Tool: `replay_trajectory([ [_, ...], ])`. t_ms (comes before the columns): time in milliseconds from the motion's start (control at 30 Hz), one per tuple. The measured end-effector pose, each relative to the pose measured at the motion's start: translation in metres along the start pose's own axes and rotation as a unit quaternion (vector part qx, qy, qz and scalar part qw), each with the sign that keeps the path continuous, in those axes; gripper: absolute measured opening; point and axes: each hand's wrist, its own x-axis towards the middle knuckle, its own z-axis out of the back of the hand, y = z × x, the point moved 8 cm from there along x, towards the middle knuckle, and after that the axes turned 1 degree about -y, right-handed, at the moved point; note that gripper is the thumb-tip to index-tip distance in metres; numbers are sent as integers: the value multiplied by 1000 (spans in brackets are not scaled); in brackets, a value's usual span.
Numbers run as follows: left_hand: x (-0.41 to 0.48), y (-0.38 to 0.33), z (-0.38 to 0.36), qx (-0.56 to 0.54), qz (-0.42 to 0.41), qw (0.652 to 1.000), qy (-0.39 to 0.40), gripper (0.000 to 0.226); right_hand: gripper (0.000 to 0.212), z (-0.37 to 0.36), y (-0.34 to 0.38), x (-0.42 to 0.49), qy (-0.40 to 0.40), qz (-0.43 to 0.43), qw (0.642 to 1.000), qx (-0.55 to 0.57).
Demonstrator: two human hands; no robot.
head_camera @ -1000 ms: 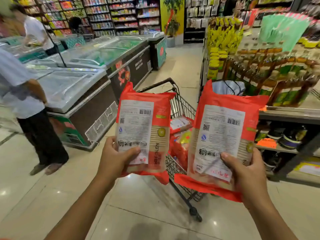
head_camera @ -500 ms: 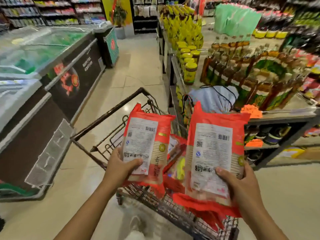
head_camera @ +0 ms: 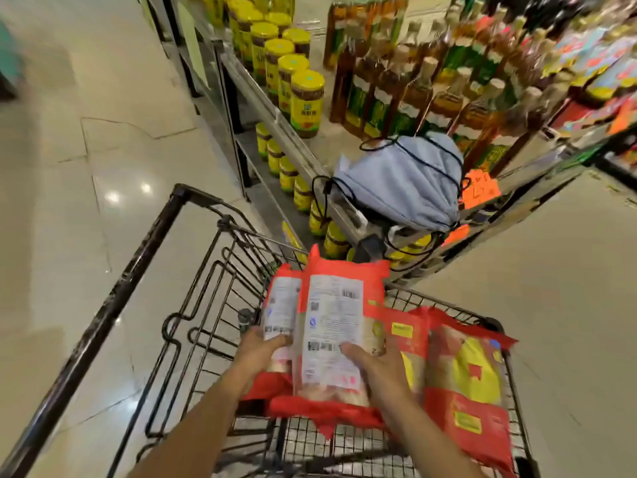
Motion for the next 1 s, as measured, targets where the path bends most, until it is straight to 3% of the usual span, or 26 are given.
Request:
replay_trajectory([
  [67, 16, -2, 0, 5, -1, 1000, 2, 10, 78, -21, -14, 21, -9, -20, 1000, -2],
  [133, 25, -6, 4, 35, -8, 999, 18, 7, 76, -35, -18, 36, -21, -28, 999, -9],
  [267, 26, -3, 24, -25, 52, 997, 57, 61, 78, -63, -3, 42, -21, -24, 996, -84],
  [333, 17, -8, 34, -35, 48, 996, 65, 76, 83, -77, 3, 40, -13, -20, 994, -109],
  [400, 2, -20, 42, -27, 24, 998, 58, 70, 99, -87, 11, 35, -24, -13, 991, -134],
  [500, -33, -45, 42, 38, -27, 997, 56, 43, 118, -90, 15, 31, -12, -28, 988, -153],
  [633, -69, -82, 53, 169, -130, 977, -9, 27, 87, -72, 38, 11, 29, 7, 978, -207],
  [733, -94, -112, 43, 312, -232, 920, -46, 52, 98, -33, 63, -15, 7, 82, 949, -305],
  [833, -125, -141, 8, 439, -324, 836, -54, 66, 91, 21, 87, -52, -33, 154, 912, -379],
  [900, -144, -157, -23, 515, -367, 771, -72, 74, 94, 64, 98, -81, -77, 188, 866, -456],
  [1000, -192, -182, -90, 563, -448, 690, -78, 82, 97, 141, 106, -129, -146, 210, 821, -510],
])
